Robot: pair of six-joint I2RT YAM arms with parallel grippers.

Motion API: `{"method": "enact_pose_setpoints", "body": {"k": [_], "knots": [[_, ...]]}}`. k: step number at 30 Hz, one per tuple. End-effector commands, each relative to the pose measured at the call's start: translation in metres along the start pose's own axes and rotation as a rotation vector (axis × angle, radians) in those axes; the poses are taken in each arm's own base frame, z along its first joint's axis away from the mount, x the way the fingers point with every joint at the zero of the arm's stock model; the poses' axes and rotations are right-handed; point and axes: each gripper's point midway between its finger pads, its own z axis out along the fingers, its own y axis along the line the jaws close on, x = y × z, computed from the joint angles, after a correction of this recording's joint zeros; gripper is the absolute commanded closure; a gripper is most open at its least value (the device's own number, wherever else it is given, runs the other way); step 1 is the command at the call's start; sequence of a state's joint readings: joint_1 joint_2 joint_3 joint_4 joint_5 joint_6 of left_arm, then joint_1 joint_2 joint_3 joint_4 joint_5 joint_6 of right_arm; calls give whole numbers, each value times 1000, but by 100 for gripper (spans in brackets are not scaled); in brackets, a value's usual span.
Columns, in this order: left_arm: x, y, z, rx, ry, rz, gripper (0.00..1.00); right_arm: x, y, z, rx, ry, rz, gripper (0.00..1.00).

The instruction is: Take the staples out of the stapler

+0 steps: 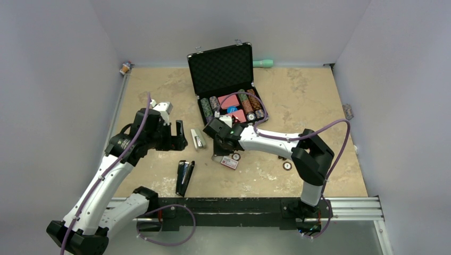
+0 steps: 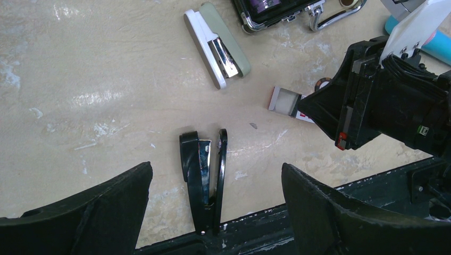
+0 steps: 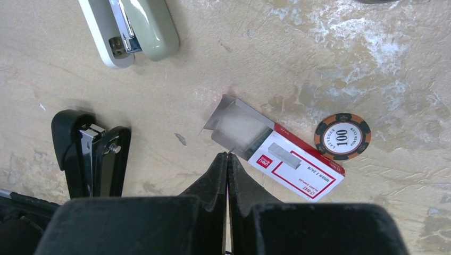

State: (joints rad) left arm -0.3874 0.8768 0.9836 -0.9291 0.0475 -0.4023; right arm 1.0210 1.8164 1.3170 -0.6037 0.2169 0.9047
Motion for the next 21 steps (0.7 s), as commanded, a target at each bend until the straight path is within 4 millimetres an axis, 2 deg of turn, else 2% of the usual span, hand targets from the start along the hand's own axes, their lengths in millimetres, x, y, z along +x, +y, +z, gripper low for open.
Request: {"method": "enact_pose_setpoints", "body": {"k": [1,10,18,21], "knots": [[-7,0,-1,2,-35,12,6,-7,10,-8,-49,-27,-3,99],[-8,0,-1,1,-34,11,6,-13,9,-14,-43,-47,-9,84],[-7,0,-1,3,-35,12,6,-12,10,-15,-54,-45,-13,78],[-8,0,-1,2,-36,11,6,-11,10,-16,-55,-44,-13,70]]}}
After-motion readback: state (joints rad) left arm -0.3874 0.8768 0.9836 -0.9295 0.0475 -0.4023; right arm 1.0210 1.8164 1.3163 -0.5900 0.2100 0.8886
